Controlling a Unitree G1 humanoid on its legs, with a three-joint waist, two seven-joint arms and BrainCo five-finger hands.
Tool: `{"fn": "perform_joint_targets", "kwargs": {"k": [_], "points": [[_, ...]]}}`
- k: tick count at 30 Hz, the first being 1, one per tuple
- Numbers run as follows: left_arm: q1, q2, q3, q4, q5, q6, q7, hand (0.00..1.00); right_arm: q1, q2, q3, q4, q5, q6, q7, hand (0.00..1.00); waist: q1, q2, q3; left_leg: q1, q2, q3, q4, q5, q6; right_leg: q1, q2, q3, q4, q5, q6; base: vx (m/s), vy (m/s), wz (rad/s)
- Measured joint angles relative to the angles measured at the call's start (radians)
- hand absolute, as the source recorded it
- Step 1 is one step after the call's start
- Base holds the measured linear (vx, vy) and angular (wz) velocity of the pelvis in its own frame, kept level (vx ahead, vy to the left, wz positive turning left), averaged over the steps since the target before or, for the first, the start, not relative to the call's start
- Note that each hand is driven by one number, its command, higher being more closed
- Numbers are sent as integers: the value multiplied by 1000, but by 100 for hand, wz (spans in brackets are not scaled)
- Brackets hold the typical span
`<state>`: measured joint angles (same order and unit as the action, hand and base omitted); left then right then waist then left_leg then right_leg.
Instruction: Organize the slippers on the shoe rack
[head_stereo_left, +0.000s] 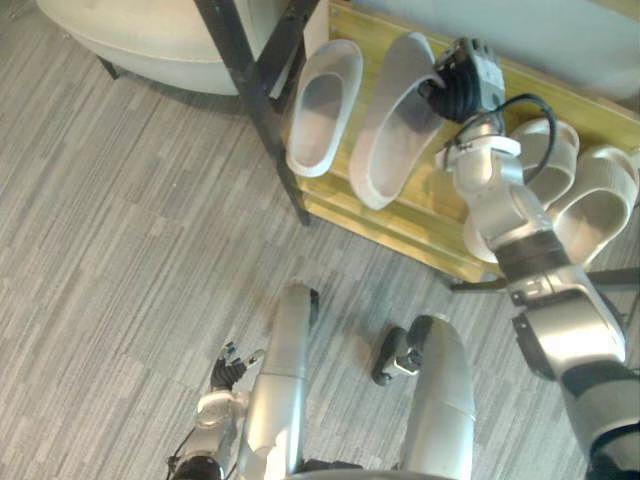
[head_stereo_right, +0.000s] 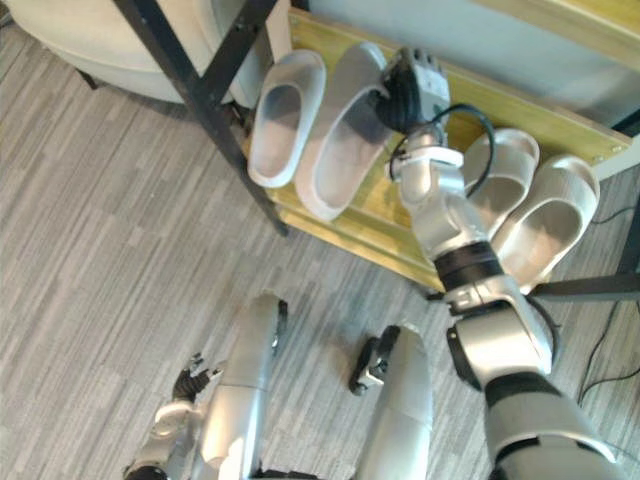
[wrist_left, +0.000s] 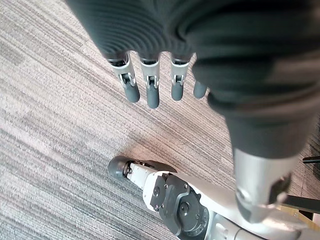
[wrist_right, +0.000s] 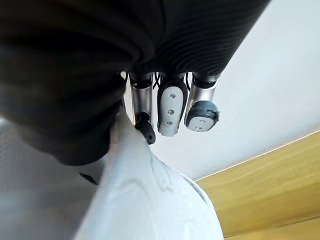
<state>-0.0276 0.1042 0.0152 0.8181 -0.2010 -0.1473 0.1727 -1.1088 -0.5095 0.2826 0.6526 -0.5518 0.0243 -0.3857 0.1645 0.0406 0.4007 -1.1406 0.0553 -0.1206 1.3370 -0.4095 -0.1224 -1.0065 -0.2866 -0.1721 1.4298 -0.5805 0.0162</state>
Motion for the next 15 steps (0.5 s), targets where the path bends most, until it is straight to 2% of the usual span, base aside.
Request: {"fn": "perform_joint_targets", "kwargs": {"k": [12,13,15], "points": [[-2,-3,-1,1,-19,-5,2,0,-55,-1,8,123,-80,29,-18,100,8,-3,-12,-59,-8,-9,-3,13,-12,-50,-12,-15,12,-6,-7,-6,-7,4],[-5,-4,-1,1,-21,-6,3,0,-63,0,22,146,-90,29,-18,0,9,-3,-12,-70,-12,-12,-1,17,-14,-60,-13,-15,19,-8,-5,-13,-9,11],[-13,-7,-1,1,-28,-6,6,0,-68,-3,39,160,-116,33,-18,0,13,-3,-12,-79,-13,-16,0,20,-17,-70,-14,-18,23,-8,-5,-6,-5,4]]}}
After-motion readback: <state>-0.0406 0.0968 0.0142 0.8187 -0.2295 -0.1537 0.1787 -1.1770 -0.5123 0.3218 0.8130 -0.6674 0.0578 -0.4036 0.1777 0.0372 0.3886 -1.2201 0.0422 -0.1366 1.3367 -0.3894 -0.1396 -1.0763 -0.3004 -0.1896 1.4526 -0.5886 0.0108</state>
